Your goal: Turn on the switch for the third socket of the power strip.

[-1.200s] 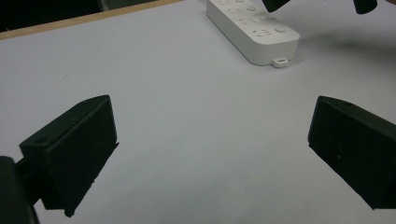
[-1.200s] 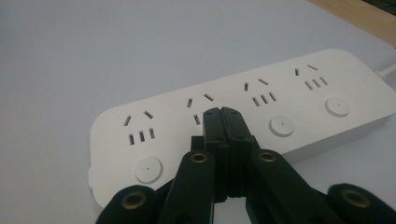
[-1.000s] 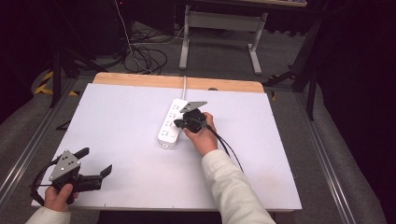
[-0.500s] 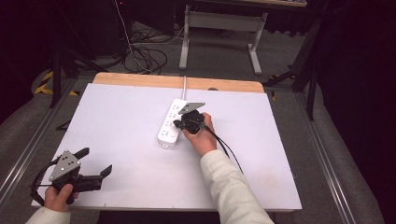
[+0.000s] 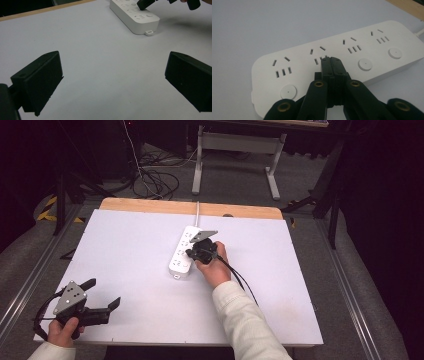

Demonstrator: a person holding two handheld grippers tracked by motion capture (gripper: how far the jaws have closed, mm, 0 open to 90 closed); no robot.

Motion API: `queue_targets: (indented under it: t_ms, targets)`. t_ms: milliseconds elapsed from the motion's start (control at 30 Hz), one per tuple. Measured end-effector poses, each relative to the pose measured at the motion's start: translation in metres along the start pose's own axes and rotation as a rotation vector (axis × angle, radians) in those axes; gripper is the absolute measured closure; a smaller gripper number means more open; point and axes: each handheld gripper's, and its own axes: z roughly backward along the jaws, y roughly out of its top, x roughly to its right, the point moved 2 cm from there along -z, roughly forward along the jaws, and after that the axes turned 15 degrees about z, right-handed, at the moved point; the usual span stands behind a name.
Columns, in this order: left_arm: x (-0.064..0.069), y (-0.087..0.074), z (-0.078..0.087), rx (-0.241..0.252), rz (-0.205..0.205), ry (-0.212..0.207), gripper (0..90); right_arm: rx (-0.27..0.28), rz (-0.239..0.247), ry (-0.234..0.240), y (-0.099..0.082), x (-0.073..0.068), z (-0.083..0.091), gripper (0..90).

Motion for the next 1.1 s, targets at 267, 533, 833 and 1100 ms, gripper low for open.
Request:
queue_targets:
  t_ms: [267, 533, 833, 1100]
  targets:
    - [0.001, 0.000, -0.001, -0.002, 0.002, -0.001, 1.7, -0.002, 0.004, -0.004, -0.001, -0.001, -0.001, 90.0]
    - [0.000, 0.000, -0.001, -0.002, 0.006, -0.002, 1.7, 0.038, 0.038, -0.026, 0.008, -0.004, 0.007, 90.0]
    - [0.000, 0.000, -0.001, 0.003, 0.005, 0.000, 1.7, 0.069, 0.069, -0.050, 0.018, -0.004, 0.027, 90.0]
    - [0.000, 0.000, -0.001, -0.001, 0.004, -0.001, 1.7, 0.103, 0.073, -0.049, 0.022, -0.005, 0.038, 90.0]
